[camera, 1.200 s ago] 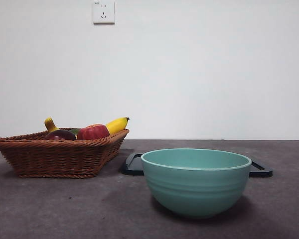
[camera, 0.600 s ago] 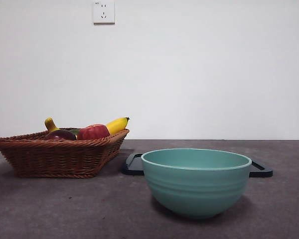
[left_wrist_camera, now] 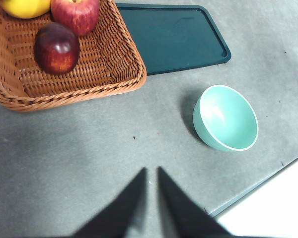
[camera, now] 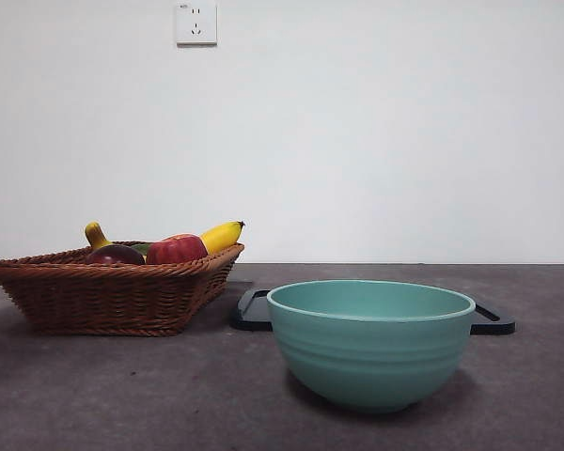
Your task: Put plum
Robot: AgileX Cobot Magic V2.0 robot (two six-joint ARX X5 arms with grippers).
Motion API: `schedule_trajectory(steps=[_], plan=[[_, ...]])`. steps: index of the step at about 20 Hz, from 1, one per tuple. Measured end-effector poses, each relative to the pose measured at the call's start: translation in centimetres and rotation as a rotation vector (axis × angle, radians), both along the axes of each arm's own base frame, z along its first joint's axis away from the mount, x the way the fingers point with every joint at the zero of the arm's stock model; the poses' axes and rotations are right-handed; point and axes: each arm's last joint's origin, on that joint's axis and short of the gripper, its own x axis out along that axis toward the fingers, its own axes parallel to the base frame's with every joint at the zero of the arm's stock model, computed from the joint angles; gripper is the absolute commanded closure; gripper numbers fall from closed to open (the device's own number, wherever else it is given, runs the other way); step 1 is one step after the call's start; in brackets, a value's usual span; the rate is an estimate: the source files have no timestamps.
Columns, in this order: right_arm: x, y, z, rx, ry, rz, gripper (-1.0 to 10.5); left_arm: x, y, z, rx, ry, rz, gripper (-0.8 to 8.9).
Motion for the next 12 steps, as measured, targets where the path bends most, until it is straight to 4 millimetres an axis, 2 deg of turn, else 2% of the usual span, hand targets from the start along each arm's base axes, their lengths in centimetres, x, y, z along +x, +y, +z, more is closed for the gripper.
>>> schedule_trajectory(steps=[2, 3, 4, 6, 12], plan=[[0.0, 0.0, 0.01, 0.001, 0.0, 0.0, 5.9, 0.0, 0.0, 0.0, 0.0, 0.0, 0.0, 4.89], [0.0, 0.0, 0.0, 0.0, 0.0, -0.001, 5.5, 0.0, 0.0, 0.0, 0.0, 0.0, 0.0, 4.3], [0.0, 0.0, 0.0, 0.001, 0.0, -0.001, 5.5, 0.0, 0.0, 0.0, 0.0, 0.0, 0.0, 3.81], [0.01, 0.0, 0.0, 0.002, 0.001, -0.002, 5.5, 0.0, 0.0, 0.0, 0.0, 0.0, 0.0, 3.44], [0.01, 0.0, 0.0, 0.002, 0.002, -0.003, 5.5, 0.17, -0.01, 0.17, -0.014, -0.013, 0.014, 3.48]])
